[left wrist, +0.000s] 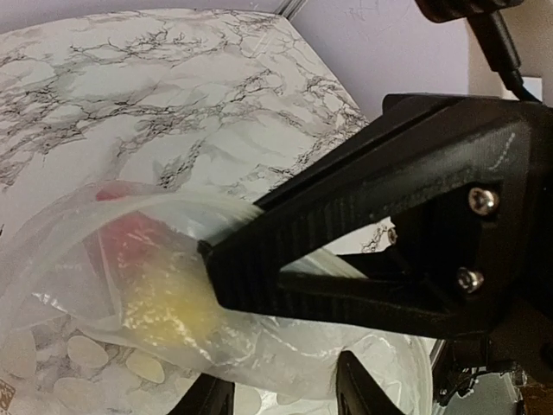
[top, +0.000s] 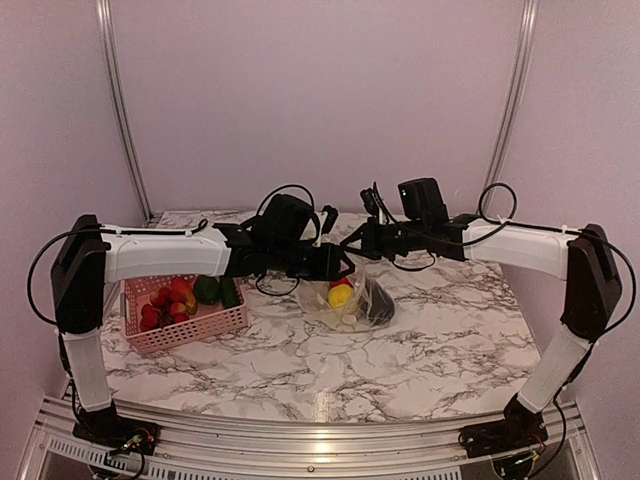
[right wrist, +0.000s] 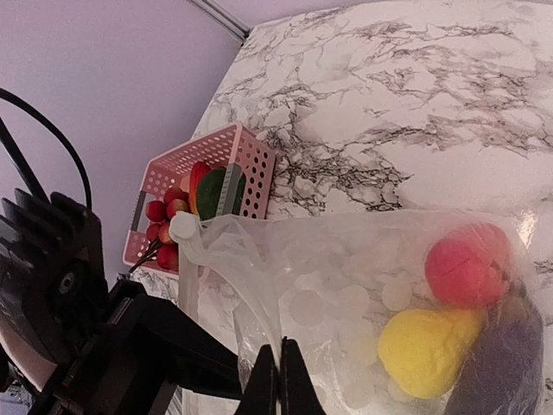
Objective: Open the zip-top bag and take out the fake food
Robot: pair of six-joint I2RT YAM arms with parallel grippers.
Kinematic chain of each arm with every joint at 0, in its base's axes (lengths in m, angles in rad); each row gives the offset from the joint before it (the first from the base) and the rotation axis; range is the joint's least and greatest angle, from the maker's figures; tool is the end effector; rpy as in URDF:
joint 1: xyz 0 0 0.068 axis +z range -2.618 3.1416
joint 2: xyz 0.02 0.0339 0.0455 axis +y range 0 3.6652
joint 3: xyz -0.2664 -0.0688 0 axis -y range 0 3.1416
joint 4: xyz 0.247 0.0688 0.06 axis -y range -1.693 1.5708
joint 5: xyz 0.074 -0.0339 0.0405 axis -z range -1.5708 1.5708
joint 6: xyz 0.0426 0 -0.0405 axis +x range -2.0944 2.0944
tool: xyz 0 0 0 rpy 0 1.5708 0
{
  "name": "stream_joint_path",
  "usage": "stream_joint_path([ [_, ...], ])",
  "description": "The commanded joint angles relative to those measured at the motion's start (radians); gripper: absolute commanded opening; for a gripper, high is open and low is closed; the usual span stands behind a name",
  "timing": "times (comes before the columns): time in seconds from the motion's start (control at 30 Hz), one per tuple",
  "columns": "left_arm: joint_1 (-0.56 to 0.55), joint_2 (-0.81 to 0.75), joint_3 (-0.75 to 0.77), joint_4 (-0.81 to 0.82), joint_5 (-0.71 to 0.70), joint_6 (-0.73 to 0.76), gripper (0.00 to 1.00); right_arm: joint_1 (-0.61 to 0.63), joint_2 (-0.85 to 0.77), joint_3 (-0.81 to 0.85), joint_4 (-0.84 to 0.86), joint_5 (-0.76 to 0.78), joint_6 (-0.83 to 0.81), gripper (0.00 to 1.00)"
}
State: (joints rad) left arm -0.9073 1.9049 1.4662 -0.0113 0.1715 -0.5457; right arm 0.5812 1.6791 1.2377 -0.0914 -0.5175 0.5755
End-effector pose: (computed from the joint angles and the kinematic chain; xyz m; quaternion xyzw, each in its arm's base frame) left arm 0.2781 -0.3676 0.2641 0.1965 0.8220 -0.4060 0.3477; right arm 0.3172 0.2336 0.2707 -0.1293 0.8390 0.4482 0.2801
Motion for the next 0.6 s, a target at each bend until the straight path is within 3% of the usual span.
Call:
stream_joint_path([
  [0.0, -0.002, 0.094, 0.063, -0.127, -0.049, 0.050, 0.38, -0.033, -0.042, -0.026, -0.047, 0.061, -0.005, 0.00],
  [0.2, -0.002, 0.183, 0.095, -0.138, -0.054, 0.061, 0.38, -0.077, -0.052, -0.063, -0.050, 0.074, -0.009, 0.00],
  [0.57, -0.001, 0.282, 0.189, -0.164, -0.090, 0.098, 0.52, -0.094, -0.019, -0.070, -0.050, 0.045, -0.029, 0.00],
])
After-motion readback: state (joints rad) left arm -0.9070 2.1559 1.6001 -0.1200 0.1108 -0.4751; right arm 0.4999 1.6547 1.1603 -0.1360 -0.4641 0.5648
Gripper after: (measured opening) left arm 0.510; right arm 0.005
